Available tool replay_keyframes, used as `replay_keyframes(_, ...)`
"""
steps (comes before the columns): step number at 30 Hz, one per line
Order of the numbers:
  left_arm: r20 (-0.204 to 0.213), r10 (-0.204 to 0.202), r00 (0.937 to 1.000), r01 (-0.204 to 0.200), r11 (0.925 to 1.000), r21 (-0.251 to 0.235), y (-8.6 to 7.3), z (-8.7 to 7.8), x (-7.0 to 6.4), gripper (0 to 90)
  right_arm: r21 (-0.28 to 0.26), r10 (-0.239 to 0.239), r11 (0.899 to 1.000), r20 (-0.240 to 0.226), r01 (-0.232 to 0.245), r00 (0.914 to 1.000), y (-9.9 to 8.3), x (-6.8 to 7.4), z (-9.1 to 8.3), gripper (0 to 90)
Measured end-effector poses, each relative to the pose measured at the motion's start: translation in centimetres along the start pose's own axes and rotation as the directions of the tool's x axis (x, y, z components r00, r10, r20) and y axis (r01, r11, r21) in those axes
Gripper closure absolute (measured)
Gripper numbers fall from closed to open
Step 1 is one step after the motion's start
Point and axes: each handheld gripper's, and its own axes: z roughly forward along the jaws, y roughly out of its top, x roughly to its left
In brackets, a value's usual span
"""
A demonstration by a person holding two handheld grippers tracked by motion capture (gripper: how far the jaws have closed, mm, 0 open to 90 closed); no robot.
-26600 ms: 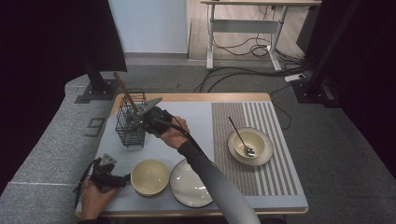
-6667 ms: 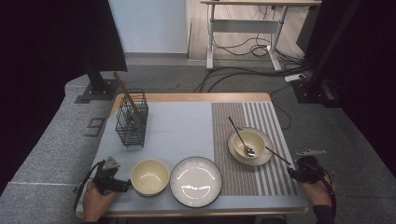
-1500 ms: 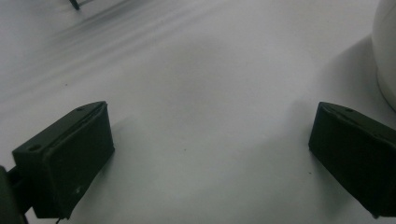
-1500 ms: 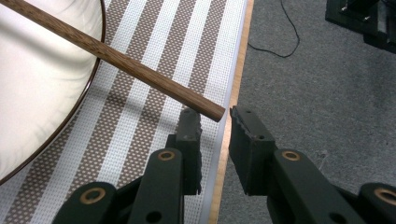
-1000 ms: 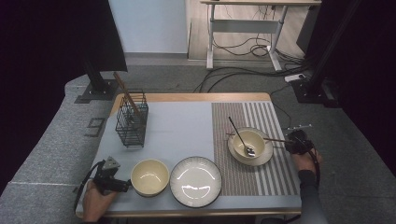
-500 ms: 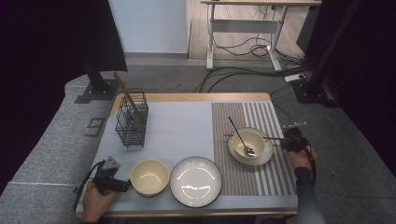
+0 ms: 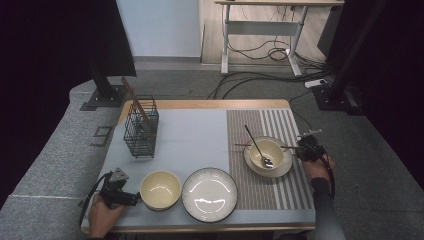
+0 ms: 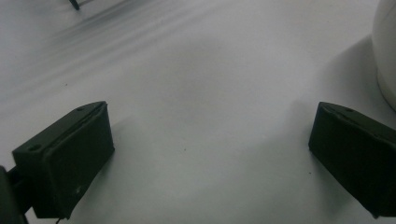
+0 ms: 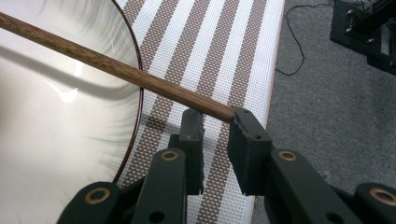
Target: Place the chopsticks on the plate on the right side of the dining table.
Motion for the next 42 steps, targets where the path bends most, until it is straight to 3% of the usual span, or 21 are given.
replay_keyframes(15, -0.001, 0.001, 1.0, -0.001, 1.0, 0.0, 0.0, 0.0, 0.0, 0.0, -0.002, -0.023, 1.0, -0.005, 0.023, 0.9997, 0.6, 0.4, 0.2, 74.1)
replay_keyframes(23, 0.0, 0.0, 1.0, 0.0, 1.0, 0.0, 0.0, 0.0, 0.0, 0.0, -0.012, -0.019, 1.0, -0.005, 0.019, 0.9998, 0.0, 0.0, -0.3, 65.0)
replay_keyframes(33, -0.001, 0.0, 1.0, 0.0, 1.0, 0.0, 0.0, 0.0, 0.0, 0.0, -0.034, -0.055, 0.998, -0.014, 0.055, 0.9984, -1.5, -0.2, -2.7, 54.8)
replay_keyframes(42, 0.0, 0.0, 1.0, 0.0, 1.0, 0.0, 0.0, 0.0, 0.0, 0.0, -0.077, -0.074, 0.995, -0.042, 0.071, 0.9964, -3.1, 0.7, -5.8, 45.5)
